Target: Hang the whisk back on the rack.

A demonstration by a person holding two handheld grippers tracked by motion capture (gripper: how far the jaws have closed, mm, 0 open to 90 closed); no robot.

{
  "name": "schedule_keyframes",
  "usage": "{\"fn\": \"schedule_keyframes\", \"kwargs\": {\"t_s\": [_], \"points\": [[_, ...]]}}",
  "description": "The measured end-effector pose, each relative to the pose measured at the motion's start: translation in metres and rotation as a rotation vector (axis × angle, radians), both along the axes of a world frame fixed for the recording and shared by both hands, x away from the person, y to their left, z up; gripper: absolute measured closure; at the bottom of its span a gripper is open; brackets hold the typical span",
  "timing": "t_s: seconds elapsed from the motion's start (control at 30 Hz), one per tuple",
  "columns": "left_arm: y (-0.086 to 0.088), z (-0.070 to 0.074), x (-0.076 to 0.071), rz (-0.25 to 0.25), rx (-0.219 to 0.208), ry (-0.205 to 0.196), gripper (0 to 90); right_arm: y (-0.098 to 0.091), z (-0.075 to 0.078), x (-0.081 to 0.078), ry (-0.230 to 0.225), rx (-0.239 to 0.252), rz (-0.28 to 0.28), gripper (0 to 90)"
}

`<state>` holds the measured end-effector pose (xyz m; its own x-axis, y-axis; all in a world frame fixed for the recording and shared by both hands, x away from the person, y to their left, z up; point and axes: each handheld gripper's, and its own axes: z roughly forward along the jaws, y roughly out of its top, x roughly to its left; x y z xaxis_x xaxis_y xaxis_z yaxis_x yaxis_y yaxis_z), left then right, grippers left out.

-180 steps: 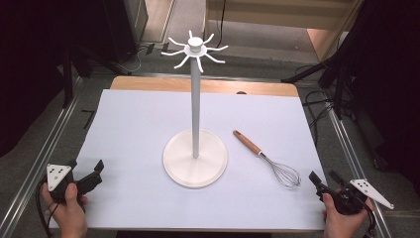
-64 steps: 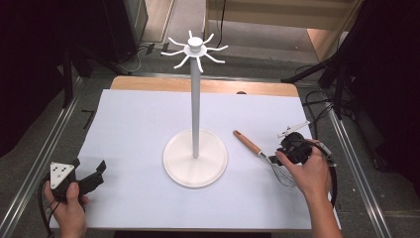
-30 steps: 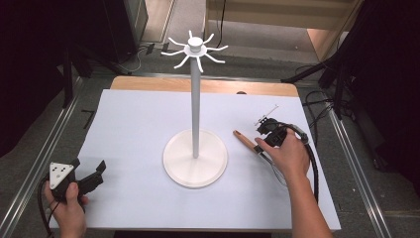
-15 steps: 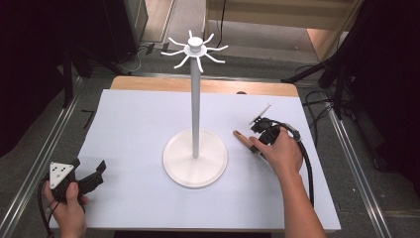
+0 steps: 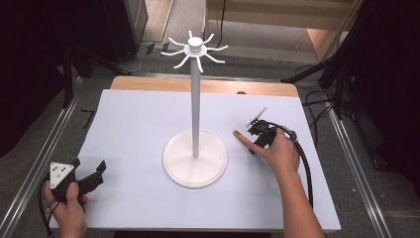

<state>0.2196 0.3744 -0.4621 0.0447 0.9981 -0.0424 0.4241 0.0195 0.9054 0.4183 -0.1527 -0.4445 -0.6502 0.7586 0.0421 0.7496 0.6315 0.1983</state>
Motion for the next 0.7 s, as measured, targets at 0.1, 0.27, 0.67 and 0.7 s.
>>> {"fn": "schedule_keyframes", "kwargs": {"t_s": [0.1, 0.27, 0.67, 0.7], "points": [[0.0, 0.0, 0.0, 0.0, 0.001, 0.0, 14.8, 0.002, 0.0, -0.001, -0.008, -0.011, -0.015, 68.2], [0.0, 0.0, 0.0, -0.001, 0.001, 0.0, 14.8, 0.005, 0.0, -0.002, -0.011, -0.032, -0.023, 70.0], [-0.001, 0.0, 0.0, -0.003, 0.004, -0.003, 14.8, 0.003, 0.01, -0.01, -0.098, 0.018, -0.047, 70.4], [-0.001, 0.0, 0.0, -0.003, 0.005, -0.002, 14.8, 0.001, 0.012, -0.011, -0.112, 0.021, -0.046, 70.4]]}}
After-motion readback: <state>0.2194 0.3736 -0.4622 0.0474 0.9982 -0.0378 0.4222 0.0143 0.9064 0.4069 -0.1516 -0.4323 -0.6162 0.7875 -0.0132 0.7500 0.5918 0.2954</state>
